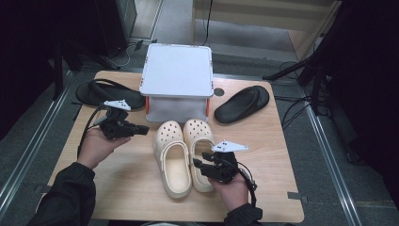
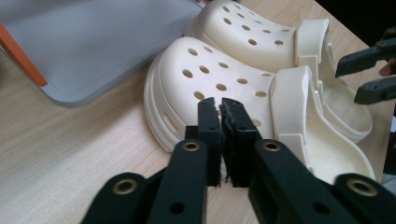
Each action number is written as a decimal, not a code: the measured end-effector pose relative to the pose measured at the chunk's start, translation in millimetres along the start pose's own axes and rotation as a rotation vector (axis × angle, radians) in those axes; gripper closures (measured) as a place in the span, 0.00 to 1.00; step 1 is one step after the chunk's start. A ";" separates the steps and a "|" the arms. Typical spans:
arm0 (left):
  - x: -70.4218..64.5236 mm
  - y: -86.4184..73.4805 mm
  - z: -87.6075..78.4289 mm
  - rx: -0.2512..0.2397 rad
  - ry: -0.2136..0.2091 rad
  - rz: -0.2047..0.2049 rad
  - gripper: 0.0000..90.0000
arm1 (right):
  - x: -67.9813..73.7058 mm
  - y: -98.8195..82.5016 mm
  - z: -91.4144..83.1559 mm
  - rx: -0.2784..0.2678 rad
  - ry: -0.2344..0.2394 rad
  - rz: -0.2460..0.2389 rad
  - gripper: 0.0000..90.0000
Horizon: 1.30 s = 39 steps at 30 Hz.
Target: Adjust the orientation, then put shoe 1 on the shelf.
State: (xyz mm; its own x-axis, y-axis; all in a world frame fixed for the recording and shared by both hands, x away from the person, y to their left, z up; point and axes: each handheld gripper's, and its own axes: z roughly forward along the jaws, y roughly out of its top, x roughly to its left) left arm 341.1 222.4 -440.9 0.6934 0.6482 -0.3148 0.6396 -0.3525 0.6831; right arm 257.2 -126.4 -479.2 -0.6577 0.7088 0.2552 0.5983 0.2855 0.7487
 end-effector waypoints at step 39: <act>52.9 117.9 -6.4 0.021 0.101 0.047 0.99 | 2.3 2.1 16.2 0.011 -0.010 0.021 0.53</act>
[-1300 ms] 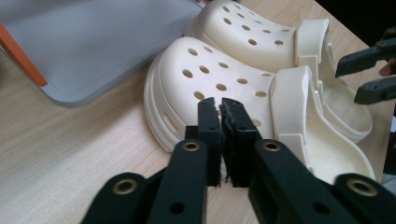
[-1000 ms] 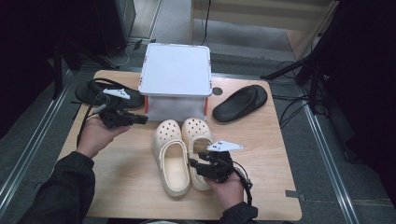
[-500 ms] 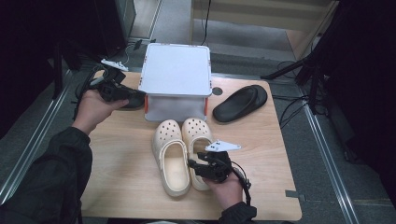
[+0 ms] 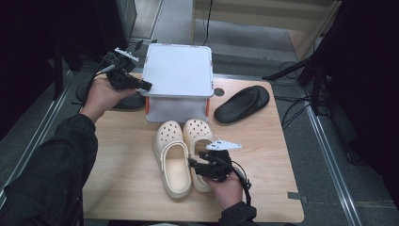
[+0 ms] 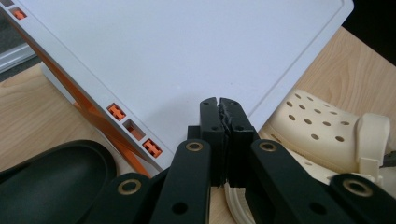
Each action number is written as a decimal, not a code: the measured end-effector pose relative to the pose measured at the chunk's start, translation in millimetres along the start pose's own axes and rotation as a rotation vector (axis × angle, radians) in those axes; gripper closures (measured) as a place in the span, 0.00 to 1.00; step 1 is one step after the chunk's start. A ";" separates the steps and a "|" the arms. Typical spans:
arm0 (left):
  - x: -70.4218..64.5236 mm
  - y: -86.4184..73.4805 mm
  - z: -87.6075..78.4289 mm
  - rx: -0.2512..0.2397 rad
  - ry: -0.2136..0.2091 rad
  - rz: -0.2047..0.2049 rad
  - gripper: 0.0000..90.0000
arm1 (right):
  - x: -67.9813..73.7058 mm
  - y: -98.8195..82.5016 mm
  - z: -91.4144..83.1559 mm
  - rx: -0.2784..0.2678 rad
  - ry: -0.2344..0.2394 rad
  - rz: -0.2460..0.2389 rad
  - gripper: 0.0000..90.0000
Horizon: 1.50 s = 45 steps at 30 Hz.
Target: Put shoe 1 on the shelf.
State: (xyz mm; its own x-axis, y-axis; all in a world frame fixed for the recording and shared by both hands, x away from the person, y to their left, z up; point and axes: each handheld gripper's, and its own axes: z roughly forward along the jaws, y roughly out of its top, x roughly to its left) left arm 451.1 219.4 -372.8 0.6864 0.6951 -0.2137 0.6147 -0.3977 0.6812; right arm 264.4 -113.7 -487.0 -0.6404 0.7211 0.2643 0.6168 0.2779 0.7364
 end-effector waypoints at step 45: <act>-4.3 -1.2 2.5 -0.014 0.023 -0.013 1.00 | 10.3 18.3 41.3 0.025 -0.145 0.095 0.71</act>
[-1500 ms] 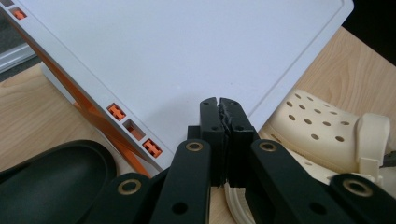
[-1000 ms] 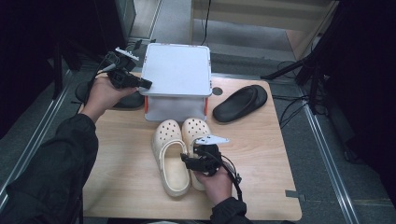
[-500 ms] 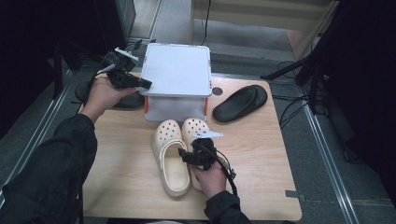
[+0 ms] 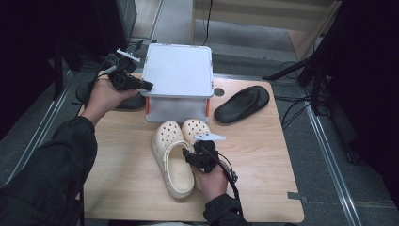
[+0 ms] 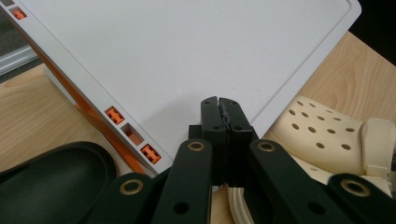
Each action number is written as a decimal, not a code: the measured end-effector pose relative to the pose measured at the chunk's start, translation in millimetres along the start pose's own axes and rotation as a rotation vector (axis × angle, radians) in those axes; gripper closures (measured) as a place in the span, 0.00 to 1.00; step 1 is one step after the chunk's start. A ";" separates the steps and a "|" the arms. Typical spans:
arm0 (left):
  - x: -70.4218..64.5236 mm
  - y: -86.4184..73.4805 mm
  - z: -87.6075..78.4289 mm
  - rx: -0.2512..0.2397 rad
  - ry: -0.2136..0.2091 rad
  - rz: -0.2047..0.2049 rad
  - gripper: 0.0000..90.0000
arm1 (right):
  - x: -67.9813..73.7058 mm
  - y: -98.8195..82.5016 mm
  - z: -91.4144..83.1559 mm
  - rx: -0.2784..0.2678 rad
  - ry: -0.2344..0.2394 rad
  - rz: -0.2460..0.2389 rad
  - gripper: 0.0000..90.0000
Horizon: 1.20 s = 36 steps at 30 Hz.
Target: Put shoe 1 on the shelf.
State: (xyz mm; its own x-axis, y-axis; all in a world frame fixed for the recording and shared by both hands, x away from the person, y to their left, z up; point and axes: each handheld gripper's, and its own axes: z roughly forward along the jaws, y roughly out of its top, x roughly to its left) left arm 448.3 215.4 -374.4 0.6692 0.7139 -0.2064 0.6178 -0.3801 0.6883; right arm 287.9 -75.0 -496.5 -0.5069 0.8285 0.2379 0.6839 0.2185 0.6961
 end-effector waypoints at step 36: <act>-0.8 0.1 -1.1 0.011 0.006 0.007 1.00 | -20.9 95.7 27.2 -0.052 0.037 -0.061 0.74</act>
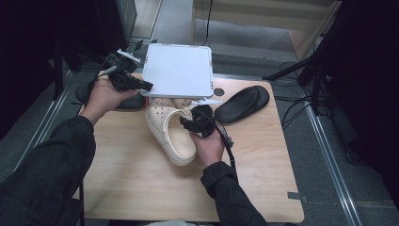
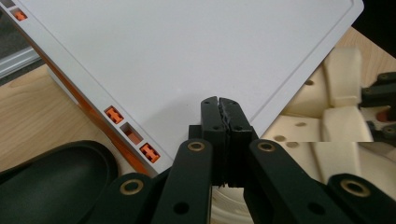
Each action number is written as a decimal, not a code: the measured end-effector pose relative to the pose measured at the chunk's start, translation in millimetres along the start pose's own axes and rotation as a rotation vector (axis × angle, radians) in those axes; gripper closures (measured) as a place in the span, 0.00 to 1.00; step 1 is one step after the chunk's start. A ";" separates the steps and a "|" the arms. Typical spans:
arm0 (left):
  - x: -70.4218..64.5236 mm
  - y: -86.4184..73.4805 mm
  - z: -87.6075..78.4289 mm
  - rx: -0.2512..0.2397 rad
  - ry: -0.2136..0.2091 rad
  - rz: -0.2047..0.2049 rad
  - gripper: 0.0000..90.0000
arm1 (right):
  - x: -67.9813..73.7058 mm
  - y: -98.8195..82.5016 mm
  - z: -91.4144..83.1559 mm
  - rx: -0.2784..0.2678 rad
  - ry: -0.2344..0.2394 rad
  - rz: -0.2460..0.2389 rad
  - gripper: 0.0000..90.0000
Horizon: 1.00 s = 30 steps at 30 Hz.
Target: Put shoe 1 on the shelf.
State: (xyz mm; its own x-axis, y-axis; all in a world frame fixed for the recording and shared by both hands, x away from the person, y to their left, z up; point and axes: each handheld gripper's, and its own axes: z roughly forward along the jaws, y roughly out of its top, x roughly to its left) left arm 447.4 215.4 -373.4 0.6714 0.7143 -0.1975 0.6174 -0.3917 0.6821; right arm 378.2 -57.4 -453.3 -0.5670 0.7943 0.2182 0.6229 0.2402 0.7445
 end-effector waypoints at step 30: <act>-1.0 2.0 -2.0 0.031 0.006 0.019 1.00 | 1.6 10.0 53.8 0.006 -0.171 0.071 0.74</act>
State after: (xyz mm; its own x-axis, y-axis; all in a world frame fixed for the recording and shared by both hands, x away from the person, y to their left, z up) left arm 447.1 215.1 -370.4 0.6807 0.7101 -0.1800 0.6170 -0.4232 0.6635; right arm 412.6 -23.7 -479.5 -0.4218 0.8926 0.1592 0.6618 0.1831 0.7270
